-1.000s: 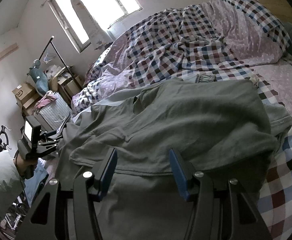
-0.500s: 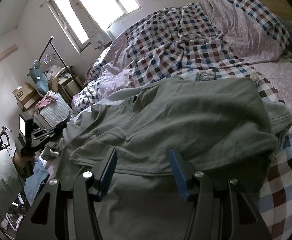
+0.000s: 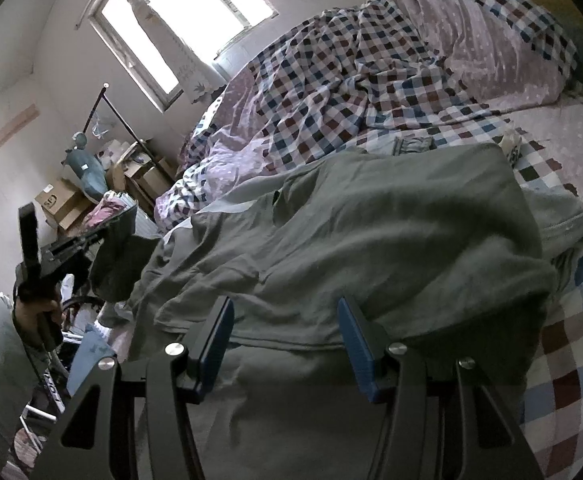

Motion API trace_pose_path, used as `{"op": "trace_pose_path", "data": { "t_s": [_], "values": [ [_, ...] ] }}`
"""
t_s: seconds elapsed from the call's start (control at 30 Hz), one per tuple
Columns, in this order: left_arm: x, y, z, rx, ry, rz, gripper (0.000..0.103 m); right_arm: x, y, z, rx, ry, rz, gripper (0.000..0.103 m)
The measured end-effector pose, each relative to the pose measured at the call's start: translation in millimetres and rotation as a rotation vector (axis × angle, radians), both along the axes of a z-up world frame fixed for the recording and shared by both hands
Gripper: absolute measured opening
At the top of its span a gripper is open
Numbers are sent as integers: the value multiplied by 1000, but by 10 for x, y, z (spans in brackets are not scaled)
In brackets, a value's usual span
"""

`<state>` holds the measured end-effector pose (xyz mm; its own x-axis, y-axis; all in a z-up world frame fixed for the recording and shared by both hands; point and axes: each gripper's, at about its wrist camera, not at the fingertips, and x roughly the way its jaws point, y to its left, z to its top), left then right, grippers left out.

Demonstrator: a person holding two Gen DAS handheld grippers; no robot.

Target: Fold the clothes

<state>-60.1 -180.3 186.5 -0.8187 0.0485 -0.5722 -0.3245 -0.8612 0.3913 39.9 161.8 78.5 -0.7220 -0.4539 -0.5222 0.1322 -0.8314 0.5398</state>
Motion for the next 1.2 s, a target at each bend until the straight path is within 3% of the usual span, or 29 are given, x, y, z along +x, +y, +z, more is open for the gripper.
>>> {"op": "trace_pose_path", "data": {
  "t_s": [0.43,0.63,0.93,1.1,1.2],
  "values": [
    [494,1020,950,172,71,-240,1,17,213,23,-86,-5,-16,58],
    [633,1553,1156,235,51,-340,1,33,475,16,-183,-7,-53,58],
    [494,2317,830,251,-64,-396,1,61,901,-16,-397,3,-83,60],
    [469,2751,503,219,-141,-408,1,63,1175,-88,-585,0,-80,60],
    [418,2954,317,223,-188,-397,1,69,1358,-178,-693,-12,-104,65]
  ]
}}
